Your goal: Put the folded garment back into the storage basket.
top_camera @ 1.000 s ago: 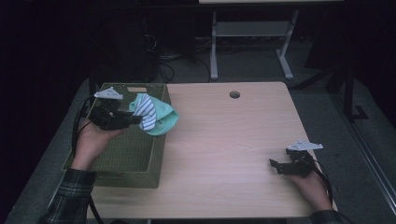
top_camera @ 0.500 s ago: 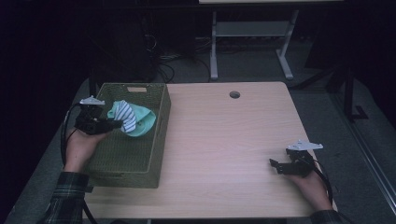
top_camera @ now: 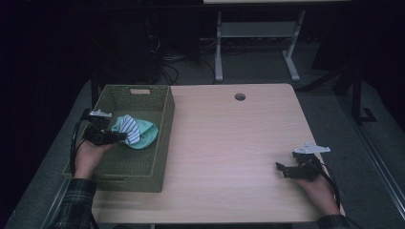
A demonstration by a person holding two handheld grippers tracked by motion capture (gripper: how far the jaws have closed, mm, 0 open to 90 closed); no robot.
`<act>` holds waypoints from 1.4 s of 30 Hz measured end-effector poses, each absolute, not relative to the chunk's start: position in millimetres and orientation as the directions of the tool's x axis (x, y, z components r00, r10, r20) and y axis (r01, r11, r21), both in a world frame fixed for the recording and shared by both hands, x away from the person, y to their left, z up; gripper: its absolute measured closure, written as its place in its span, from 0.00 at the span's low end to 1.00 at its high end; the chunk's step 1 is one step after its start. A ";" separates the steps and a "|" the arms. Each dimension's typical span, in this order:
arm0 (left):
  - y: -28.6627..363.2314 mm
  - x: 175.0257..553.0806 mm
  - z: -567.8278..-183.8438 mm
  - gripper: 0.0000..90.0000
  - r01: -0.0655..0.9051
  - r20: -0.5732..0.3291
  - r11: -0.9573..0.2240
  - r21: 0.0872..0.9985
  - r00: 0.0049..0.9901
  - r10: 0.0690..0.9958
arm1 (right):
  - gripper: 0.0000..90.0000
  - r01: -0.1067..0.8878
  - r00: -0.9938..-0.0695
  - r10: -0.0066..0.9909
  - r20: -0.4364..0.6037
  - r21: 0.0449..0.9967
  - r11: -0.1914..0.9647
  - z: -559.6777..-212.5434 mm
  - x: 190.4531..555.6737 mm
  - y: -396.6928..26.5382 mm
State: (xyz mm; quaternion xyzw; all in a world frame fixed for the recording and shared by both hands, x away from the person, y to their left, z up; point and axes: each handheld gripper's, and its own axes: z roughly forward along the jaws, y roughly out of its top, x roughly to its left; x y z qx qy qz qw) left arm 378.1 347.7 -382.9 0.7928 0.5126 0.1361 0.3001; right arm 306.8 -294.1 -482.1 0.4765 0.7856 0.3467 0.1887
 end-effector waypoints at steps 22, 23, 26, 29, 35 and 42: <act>347.1 379.2 -394.0 0.60 0.751 -0.087 -0.306 0.585 0.433 0.897 | 0.18 0.618 -0.473 0.881 0.033 0.725 0.305 -482.1 306.9 -294.2; 346.9 378.8 -393.3 0.57 0.747 -0.084 -0.304 0.591 0.431 0.898 | 0.18 0.618 -0.473 0.881 0.033 0.725 0.305 -482.2 306.9 -294.2; 346.8 378.9 -391.9 0.45 0.748 -0.098 -0.295 0.595 0.432 0.896 | 0.18 0.618 -0.473 0.881 0.033 0.725 0.305 -482.1 306.9 -294.2; 345.5 378.7 -387.9 0.38 0.737 -0.105 -0.292 0.609 0.440 0.892 | 0.18 0.618 -0.473 0.881 0.033 0.725 0.305 -482.2 306.9 -294.2; 334.2 374.4 -371.8 0.26 0.709 -0.122 -0.295 0.641 0.473 0.873 | 0.18 0.618 -0.472 0.881 0.033 0.724 0.305 -482.1 306.8 -294.2; 311.2 369.7 -348.2 0.20 0.658 -0.130 -0.324 0.680 0.542 0.830 | 0.18 0.618 -0.473 0.881 0.033 0.725 0.305 -482.1 306.8 -294.2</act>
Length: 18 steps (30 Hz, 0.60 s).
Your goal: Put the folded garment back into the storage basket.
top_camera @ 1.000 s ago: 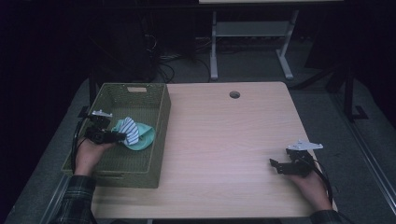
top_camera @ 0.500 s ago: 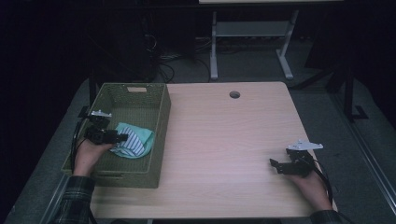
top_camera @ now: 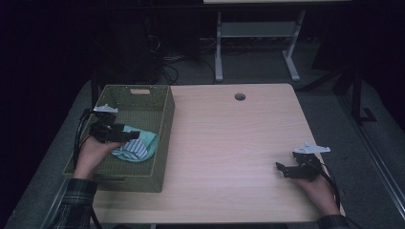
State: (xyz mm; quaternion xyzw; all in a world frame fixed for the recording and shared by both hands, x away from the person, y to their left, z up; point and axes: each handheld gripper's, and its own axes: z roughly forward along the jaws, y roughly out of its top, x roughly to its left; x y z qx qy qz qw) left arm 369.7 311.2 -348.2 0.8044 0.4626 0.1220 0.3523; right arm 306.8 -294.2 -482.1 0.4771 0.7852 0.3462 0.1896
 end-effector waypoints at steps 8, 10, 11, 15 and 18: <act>274.2 363.6 -332.3 0.20 0.611 -0.143 -0.357 0.707 0.617 0.774 | 0.17 0.618 -0.473 0.881 0.033 0.725 0.305 -482.2 306.9 -294.2; 265.3 362.8 -330.5 0.20 0.601 -0.145 -0.361 0.713 0.630 0.763 | 0.17 0.618 -0.473 0.881 0.033 0.725 0.305 -482.1 306.9 -294.2; 259.7 362.7 -329.8 0.20 0.595 -0.145 -0.366 0.715 0.640 0.755 | 0.17 0.618 -0.473 0.881 0.033 0.725 0.305 -482.1 306.9 -294.2; 242.0 362.2 -327.1 0.20 0.573 -0.154 -0.373 0.730 0.669 0.727 | 0.17 0.618 -0.473 0.880 0.032 0.725 0.305 -482.2 306.9 -294.2; 225.6 360.9 -324.2 0.20 0.553 -0.152 -0.386 0.738 0.694 0.704 | 0.17 0.619 -0.472 0.881 0.034 0.724 0.304 -482.1 306.9 -294.1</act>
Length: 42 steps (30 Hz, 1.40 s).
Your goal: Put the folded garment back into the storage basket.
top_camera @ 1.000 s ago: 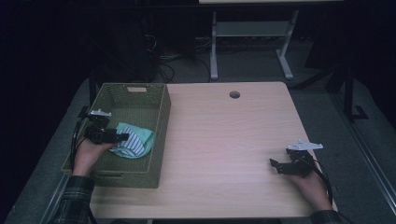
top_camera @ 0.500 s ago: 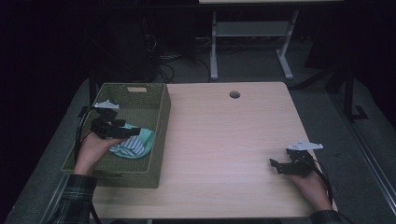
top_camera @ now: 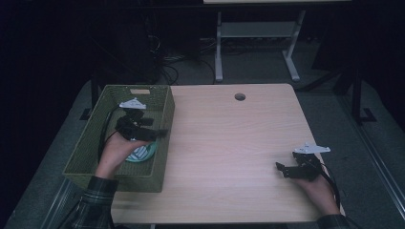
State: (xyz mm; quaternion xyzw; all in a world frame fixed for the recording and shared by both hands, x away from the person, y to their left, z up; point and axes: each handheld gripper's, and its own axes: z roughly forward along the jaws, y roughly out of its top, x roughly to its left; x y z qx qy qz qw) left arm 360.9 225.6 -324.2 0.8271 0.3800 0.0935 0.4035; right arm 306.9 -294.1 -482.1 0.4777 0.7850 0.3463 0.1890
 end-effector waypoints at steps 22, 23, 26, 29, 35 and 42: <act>108.5 343.3 -367.8 0.21 0.487 -0.126 -0.473 0.734 0.783 0.610 | 0.17 0.617 -0.476 0.879 0.031 0.723 0.309 -482.1 307.0 -294.4; 104.6 342.6 -373.2 0.21 0.485 -0.124 -0.476 0.733 0.784 0.608 | 0.17 0.617 -0.477 0.879 0.030 0.723 0.310 -482.0 307.0 -294.5; 93.5 340.9 -388.8 0.21 0.491 -0.114 -0.503 0.711 0.787 0.607 | 0.17 0.618 -0.476 0.879 0.032 0.724 0.308 -482.1 306.9 -294.3; 86.8 338.5 -400.5 0.21 0.484 -0.096 -0.517 0.706 0.788 0.607 | 0.17 0.618 -0.477 0.879 0.032 0.723 0.309 -482.0 306.9 -294.3; 83.0 337.0 -423.8 0.21 0.474 -0.056 -0.542 0.694 0.786 0.616 | 0.17 0.615 -0.479 0.877 0.030 0.724 0.311 -482.1 307.0 -294.2; 79.0 337.4 -449.2 0.20 0.486 -0.029 -0.593 0.642 0.788 0.614 | 0.17 0.615 -0.479 0.877 0.031 0.724 0.311 -482.1 307.0 -294.2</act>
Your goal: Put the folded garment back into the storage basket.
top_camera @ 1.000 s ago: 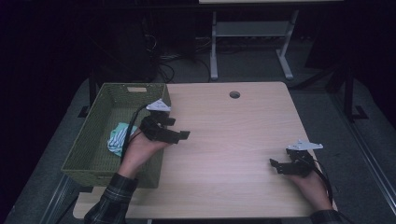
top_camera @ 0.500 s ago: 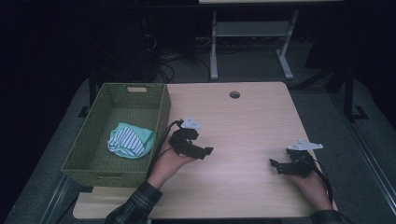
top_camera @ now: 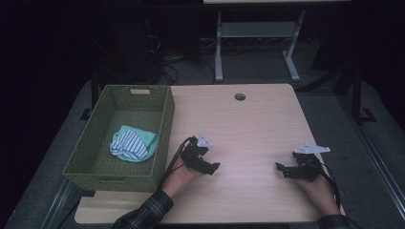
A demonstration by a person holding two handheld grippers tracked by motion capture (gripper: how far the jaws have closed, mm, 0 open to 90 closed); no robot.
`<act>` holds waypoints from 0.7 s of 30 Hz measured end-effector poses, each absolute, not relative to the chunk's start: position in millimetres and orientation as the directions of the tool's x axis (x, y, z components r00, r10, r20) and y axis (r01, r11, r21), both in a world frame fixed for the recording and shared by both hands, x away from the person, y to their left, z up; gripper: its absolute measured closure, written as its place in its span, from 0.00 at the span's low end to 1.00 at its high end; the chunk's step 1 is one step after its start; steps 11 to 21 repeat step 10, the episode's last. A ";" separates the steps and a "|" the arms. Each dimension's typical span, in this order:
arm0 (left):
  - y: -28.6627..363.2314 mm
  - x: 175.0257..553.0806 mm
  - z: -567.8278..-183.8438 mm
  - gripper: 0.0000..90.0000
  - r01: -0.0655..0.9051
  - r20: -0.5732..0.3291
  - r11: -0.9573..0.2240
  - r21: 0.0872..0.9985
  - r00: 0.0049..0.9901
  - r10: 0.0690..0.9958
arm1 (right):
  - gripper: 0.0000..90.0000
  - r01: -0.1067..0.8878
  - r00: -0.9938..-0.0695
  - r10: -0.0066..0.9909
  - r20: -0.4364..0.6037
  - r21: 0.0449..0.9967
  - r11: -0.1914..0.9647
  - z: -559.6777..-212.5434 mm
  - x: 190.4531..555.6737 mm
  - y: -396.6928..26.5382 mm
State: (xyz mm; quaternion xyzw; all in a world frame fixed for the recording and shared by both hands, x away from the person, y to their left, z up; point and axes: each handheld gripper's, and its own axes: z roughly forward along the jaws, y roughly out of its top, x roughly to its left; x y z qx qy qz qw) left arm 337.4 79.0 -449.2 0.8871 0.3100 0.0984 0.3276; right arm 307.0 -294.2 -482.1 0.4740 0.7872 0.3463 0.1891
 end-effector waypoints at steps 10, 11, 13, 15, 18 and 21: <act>78.0 336.3 -461.5 0.20 0.508 -0.038 -0.612 0.605 0.787 0.616 | 0.17 0.614 -0.482 0.876 0.030 0.725 0.313 -482.1 306.9 -294.1; 78.0 336.3 -461.5 0.20 0.508 -0.038 -0.612 0.605 0.787 0.616 | 0.17 0.614 -0.482 0.876 0.030 0.725 0.313 -482.1 306.9 -294.1; 78.0 336.3 -461.5 0.20 0.508 -0.038 -0.612 0.605 0.787 0.616 | 0.17 0.614 -0.482 0.876 0.030 0.725 0.313 -482.1 306.9 -294.1; 78.0 336.3 -461.5 0.20 0.508 -0.038 -0.612 0.605 0.787 0.616 | 0.17 0.614 -0.482 0.876 0.030 0.725 0.313 -482.1 306.9 -294.1; 78.0 336.3 -461.5 0.20 0.508 -0.038 -0.612 0.605 0.787 0.616 | 0.17 0.614 -0.482 0.876 0.030 0.725 0.313 -482.1 306.9 -294.1; 78.0 336.3 -461.5 0.20 0.508 -0.038 -0.612 0.605 0.787 0.616 | 0.17 0.614 -0.482 0.876 0.030 0.725 0.313 -482.1 306.9 -294.1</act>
